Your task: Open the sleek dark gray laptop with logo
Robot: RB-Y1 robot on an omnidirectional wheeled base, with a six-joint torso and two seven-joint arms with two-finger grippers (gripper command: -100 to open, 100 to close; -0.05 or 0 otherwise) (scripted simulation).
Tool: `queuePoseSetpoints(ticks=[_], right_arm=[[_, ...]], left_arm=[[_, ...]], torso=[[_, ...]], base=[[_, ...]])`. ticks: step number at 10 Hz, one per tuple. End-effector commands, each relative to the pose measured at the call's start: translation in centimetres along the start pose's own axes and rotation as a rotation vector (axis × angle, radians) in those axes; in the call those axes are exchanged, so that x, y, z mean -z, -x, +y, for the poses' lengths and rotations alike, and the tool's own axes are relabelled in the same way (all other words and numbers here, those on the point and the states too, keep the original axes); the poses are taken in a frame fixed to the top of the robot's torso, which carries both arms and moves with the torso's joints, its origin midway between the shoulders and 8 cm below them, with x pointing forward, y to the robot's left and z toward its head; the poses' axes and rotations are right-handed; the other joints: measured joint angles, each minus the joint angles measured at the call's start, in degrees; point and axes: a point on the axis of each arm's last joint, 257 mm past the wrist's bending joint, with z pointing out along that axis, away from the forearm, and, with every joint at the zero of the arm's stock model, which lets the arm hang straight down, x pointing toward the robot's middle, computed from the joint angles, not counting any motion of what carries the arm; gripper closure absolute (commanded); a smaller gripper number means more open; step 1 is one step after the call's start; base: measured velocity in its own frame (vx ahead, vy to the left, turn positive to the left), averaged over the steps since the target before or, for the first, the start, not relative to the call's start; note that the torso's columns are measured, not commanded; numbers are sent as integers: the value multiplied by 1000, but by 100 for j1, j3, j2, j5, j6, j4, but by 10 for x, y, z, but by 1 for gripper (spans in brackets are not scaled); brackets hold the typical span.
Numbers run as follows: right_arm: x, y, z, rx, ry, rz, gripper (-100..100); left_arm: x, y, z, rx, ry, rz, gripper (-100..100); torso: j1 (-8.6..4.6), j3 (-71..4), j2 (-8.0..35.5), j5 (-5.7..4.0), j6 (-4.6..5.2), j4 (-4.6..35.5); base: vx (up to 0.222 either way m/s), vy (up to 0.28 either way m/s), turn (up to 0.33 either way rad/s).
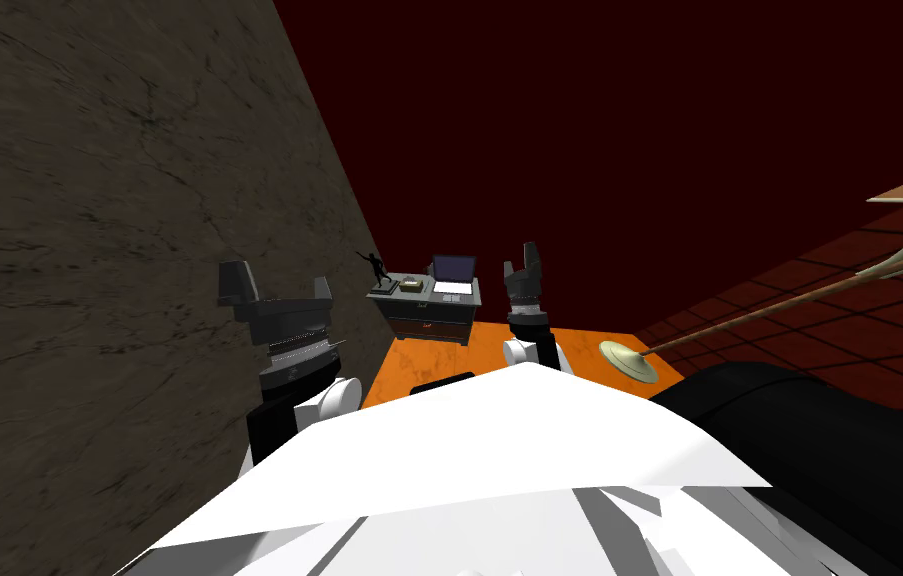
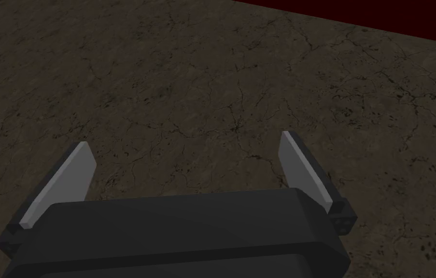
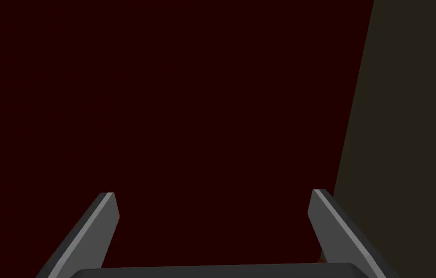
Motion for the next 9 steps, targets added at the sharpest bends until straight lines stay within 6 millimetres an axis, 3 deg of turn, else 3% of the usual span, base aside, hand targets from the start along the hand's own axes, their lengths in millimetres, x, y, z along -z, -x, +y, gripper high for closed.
queuePoseSetpoints(ticks=[1, 9], right_arm=[[0, 0, 0, 0, 0, 0, 0], [0, 0, 0, 0, 0, 0, 0]], left_arm=[[0, 0, 0, 0, 0, 0, 0], [0, 0, 0, 0, 0, 0, 0]], torso=[[0, -467, 232, 0, 0, 235], [0, -7073, 3539, 0, 0, 3537]], base=[[0, 0, 0], [0, 0, 0]])
